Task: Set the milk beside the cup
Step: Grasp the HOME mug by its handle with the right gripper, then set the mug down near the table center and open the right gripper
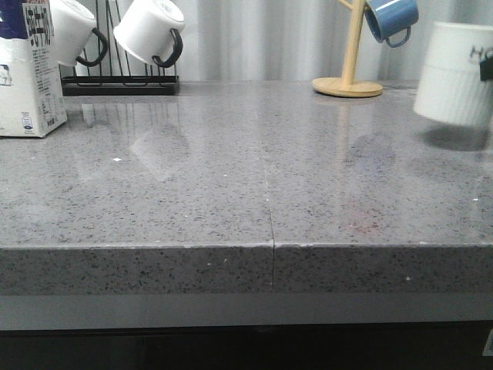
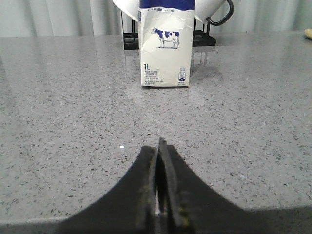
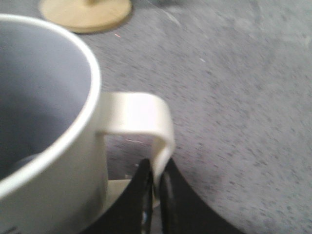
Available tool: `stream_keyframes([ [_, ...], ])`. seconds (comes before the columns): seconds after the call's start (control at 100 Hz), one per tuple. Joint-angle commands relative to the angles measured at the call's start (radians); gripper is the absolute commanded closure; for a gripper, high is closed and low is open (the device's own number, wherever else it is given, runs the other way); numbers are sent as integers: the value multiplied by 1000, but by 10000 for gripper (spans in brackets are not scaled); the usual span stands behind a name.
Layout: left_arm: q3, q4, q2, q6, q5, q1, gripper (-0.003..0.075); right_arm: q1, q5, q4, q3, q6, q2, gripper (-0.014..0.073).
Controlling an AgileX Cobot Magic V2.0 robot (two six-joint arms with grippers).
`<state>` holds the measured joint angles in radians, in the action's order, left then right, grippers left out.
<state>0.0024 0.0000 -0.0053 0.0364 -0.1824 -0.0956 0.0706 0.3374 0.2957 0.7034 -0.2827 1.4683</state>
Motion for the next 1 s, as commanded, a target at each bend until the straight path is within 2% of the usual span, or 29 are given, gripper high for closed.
stream_keyframes([
  [0.0, 41, -6, -32, 10, 82, 1, 741, -56, 34, 7, 30, -7, -89, 668],
  [0.32, 41, -6, -32, 10, 82, 1, 741, -342, 3, -27, 101, -8, -65, 668],
  [0.47, 41, -6, -32, 10, 82, 1, 741, -422, 20, -52, 180, -7, 35, 668],
  [0.78, 41, -6, -32, 10, 82, 1, 741, -446, 112, -59, 261, -7, 202, 668],
  [0.99, 41, -6, -32, 10, 82, 1, 741, -446, 139, -58, 261, -7, 229, 660],
])
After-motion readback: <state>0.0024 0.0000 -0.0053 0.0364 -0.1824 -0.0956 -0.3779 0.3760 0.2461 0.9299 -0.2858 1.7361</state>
